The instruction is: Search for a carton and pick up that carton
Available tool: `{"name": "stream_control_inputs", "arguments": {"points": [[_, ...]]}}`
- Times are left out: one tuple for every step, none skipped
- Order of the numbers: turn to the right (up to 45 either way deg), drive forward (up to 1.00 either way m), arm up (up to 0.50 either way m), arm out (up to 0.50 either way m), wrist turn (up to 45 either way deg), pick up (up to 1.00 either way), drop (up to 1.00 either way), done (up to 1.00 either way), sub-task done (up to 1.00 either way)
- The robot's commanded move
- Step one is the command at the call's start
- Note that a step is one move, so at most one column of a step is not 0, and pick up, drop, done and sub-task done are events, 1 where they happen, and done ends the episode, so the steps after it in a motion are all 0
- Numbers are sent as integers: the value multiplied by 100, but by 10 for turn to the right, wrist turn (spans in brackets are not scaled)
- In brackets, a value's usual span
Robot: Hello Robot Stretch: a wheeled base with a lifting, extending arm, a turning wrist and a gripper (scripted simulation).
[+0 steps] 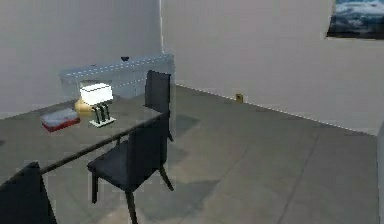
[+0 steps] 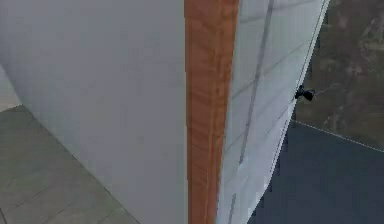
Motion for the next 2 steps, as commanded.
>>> {"name": "stream_control_inputs", "arguments": {"points": [[150,0,0,0,0,0,0,0,0],[0,100,0,0,0,0,0,0,0]]}}
